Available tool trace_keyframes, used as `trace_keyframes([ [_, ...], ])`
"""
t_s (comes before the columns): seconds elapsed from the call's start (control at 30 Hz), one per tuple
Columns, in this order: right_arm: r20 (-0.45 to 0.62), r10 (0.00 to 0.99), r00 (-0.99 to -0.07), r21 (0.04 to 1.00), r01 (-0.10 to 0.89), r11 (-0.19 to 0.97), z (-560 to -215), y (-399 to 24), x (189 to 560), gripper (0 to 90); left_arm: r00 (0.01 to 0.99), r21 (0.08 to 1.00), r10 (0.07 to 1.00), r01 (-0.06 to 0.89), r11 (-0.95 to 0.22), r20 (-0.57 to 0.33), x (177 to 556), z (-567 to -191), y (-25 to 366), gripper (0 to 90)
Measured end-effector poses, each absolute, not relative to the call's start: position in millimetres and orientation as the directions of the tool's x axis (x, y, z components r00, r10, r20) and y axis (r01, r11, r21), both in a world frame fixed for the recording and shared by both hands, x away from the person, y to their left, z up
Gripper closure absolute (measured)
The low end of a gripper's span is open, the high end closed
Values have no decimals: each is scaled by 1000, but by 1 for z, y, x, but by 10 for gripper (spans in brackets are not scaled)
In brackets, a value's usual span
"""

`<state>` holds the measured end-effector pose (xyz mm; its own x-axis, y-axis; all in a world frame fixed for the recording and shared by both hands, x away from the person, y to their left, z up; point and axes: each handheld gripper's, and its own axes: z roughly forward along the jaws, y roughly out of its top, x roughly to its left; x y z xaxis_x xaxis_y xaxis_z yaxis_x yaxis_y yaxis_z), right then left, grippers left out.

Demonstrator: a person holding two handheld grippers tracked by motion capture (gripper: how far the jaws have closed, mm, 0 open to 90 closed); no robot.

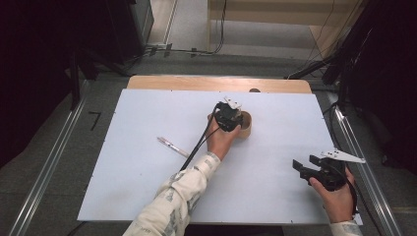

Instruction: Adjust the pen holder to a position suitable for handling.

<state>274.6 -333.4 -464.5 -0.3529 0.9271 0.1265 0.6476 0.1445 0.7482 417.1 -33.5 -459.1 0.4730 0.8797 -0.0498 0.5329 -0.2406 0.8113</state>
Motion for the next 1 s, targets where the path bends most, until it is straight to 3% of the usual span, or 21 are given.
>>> trace_keyframes([
  [0.5, 121, 924, -363, 748, 645, 155, -465, -332, 275, 268, 494, 795, 868, 545, -267, -47, 430, -458, -63, 674],
  [1.0, 120, 921, -369, 747, 645, 161, -465, -329, 275, 268, 491, 788, 869, 557, -260, -61, 438, -464, -68, 670],
])
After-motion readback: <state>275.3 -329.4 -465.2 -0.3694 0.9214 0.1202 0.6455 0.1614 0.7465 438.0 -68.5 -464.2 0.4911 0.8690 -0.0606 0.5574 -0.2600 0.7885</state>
